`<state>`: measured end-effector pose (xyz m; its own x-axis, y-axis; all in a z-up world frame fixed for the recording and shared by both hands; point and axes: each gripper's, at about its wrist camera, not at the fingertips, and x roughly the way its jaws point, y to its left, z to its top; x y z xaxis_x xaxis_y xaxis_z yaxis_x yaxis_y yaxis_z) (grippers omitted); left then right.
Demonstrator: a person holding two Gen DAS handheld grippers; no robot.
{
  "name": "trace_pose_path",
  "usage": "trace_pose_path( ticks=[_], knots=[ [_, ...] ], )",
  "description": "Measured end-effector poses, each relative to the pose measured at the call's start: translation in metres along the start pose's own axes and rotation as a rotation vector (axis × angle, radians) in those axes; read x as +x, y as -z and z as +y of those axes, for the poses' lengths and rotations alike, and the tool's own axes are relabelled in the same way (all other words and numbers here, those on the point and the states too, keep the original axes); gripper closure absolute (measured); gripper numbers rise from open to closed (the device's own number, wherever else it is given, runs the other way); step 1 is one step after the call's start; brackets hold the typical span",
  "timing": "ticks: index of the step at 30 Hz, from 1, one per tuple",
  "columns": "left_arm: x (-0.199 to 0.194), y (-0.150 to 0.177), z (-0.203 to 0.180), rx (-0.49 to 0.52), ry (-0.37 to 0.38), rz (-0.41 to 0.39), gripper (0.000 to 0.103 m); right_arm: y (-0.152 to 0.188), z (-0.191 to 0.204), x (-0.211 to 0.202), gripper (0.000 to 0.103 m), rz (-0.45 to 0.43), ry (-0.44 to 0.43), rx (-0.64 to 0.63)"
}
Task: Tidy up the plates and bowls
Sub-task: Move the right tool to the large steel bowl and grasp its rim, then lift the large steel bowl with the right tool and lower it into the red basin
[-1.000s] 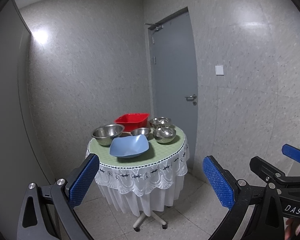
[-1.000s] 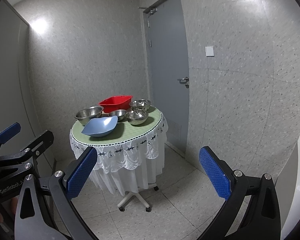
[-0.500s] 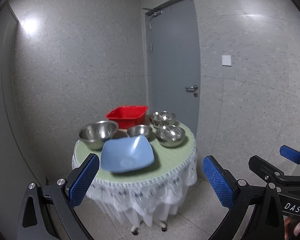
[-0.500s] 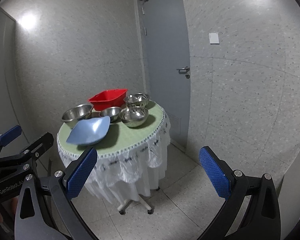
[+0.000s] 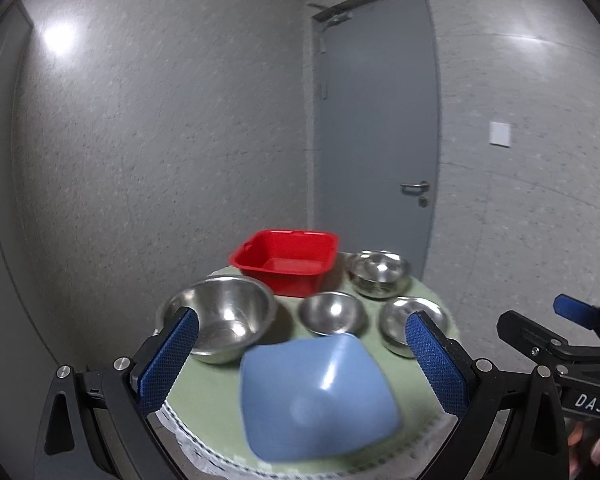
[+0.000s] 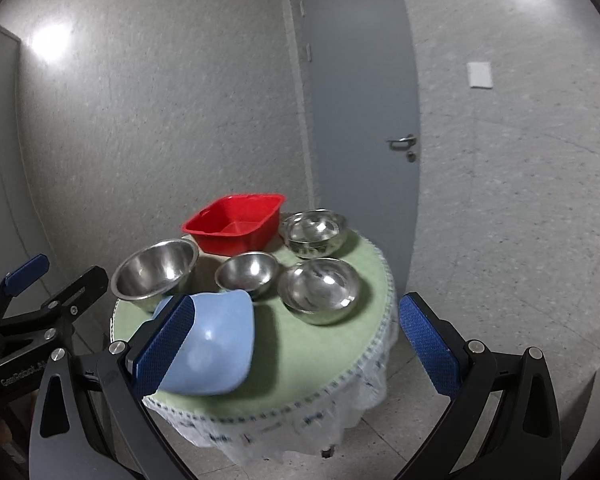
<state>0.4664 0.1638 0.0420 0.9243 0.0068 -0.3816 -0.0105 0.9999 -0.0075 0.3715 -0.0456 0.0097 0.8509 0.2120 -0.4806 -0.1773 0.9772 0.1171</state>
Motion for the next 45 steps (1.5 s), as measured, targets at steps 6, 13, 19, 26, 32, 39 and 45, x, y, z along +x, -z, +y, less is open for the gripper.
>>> trace_pose_path(
  ticks=[6,13,19,26,32,39,45],
  knots=[
    [0.075,-0.02,0.042,-0.088,-0.114,0.064,0.001,-0.03,0.025,0.079,0.0,0.107,-0.117,-0.023],
    [0.164,-0.036,0.09,-0.214,-0.239,0.196,0.001,-0.066,0.075,0.183,0.0,0.246,-0.299,-0.142],
    [0.242,-0.028,0.138,-0.327,-0.307,0.343,0.001,-0.074,0.122,0.273,0.0,0.413,-0.376,-0.255],
    [0.316,-0.003,0.173,-0.396,-0.304,0.499,0.005,-0.055,0.149,0.352,0.0,0.618,-0.406,-0.289],
    [0.363,0.01,0.193,-0.39,-0.21,0.579,0.043,-0.039,0.162,0.387,0.025,0.708,-0.389,-0.302],
    [0.374,0.01,0.21,-0.318,-0.179,0.586,0.071,-0.029,0.161,0.398,0.068,0.762,-0.407,-0.289],
    [0.335,-0.012,0.224,-0.32,-0.149,0.532,0.074,-0.048,0.162,0.377,0.071,0.716,-0.43,-0.264]
  ],
)
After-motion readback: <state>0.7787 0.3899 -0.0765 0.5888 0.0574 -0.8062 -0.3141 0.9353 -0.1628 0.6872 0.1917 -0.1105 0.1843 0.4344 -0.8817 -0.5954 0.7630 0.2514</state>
